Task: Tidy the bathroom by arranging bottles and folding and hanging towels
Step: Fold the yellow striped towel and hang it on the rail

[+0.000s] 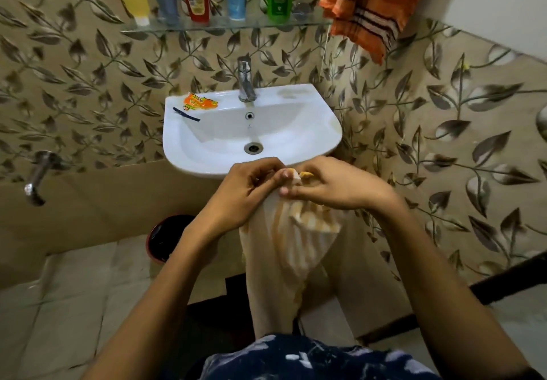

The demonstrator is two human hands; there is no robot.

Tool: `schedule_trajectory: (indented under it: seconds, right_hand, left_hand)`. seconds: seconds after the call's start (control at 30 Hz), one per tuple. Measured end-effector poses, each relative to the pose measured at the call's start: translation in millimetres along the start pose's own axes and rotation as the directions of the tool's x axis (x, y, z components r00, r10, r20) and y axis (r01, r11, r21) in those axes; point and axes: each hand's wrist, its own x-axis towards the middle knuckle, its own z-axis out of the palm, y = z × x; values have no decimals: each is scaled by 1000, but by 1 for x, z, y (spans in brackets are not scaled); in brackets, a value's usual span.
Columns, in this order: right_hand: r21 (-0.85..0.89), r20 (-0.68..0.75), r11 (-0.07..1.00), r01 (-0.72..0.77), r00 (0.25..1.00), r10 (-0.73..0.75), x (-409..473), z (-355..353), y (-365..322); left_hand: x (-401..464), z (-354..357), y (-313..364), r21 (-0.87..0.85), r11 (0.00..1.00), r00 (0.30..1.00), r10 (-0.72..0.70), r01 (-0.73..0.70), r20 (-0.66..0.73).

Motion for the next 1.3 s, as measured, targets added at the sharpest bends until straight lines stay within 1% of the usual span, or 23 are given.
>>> schedule_trajectory:
  seconds: [0.07, 0.2, 0.27, 0.33, 0.43, 0.47, 0.57, 0.6, 0.63, 0.67, 0.7, 0.73, 0.77, 0.8, 0.83, 0.87, 0.9, 0.93, 0.97, 1.03, 1.13, 1.23, 1.3]
  right_hand:
    - [15, -20, 1000, -8, 1000, 8, 2, -3, 2]
    - [207, -182, 965, 160, 976, -123, -2, -20, 4]
    - [289, -309, 936, 201, 945, -107, -5, -32, 9]
    - [320, -455, 927, 195, 890, -30, -7, -43, 21]
    - [317, -667, 942, 111, 732, 139, -11, -56, 43]
    - [331, -732, 940, 86, 651, 198, -12, -60, 49]
    - [409, -858, 912, 25, 352, 375, -15, -69, 61]
    - [429, -865, 903, -32, 274, 420, -16, -69, 62]
    - [432, -861, 891, -138, 232, 453, -16, -67, 63]
    - [409, -851, 871, -272, 231, 471, -17, -64, 62]
    - [362, -838, 852, -378, 268, 475, -17, -58, 60]
    - [305, -825, 854, -422, 331, 458, -18, -53, 54]
    - [255, -804, 877, -407, 414, 426, -19, -48, 47]
    - [216, -767, 916, -339, 522, 374, -19, -44, 38]
    - [201, -690, 952, -231, 656, 305, -19, -40, 29]
    - [227, -559, 967, -117, 797, 227, -18, -37, 19]
    - [270, -391, 962, -36, 909, 144, -15, -33, 11]
    - [288, -234, 958, -2, 970, 72, -12, -28, 5]
    - [264, -132, 965, 7, 991, 29, -8, -23, 2]
    - [183, -91, 983, 8, 996, 9, -2, -14, -1]
    - [248, -116, 969, -5, 993, 35, 1, -8, 1]
    - [168, -196, 985, -46, 977, 80, 1, -6, 5]
    - [174, -285, 982, -74, 951, 122, 2, -3, 7]
  left_hand:
    - [3, -2, -4, -9, 1000, 1000, 4, -4, -24]
    - [3, 0, -9, -83, 996, 999, -25, 28, 43]
    - [1, 3, -11, -103, 993, 994, -54, 64, 93]
    - [1, 3, -14, -101, 992, 994, -65, 74, 86]
    - [1, 0, -19, -96, 991, 994, -86, 92, 69]
    - [2, -2, -20, -99, 990, 993, -93, 101, 75]
    - [2, -7, -18, -99, 989, 991, -103, 111, 87]
    - [3, -8, -16, -92, 990, 992, -101, 109, 79]
    - [4, -9, -13, -76, 992, 993, -95, 100, 65]
    - [5, -10, -10, -51, 995, 995, -85, 87, 47]
    - [6, -11, -7, -21, 997, 997, -74, 74, 29]
    - [7, -12, -3, 6, 998, 998, -66, 66, 19]
    - [8, -11, 1, 24, 998, 998, -63, 63, 18]
    - [8, -11, 5, 37, 998, 998, -61, 60, 21]
    - [9, -10, 9, 45, 998, 998, -54, 53, 23]
    - [9, -9, 12, 54, 998, 999, -41, 40, 27]
    - [10, -9, 15, 65, 998, 999, -25, 23, 31]
    - [10, -9, 16, 79, 997, 999, -11, 8, 40]
    - [11, -8, 16, 91, 996, 999, -3, -2, 52]
    - [9, -7, 16, 101, 995, 997, -4, -4, 73]
    - [3, -5, 15, 104, 995, 998, -9, 3, 58]
    - [-5, -6, 11, 66, 996, 997, -61, 58, 42]
    - [-9, -4, 7, 10, 994, 992, -111, 110, 53]
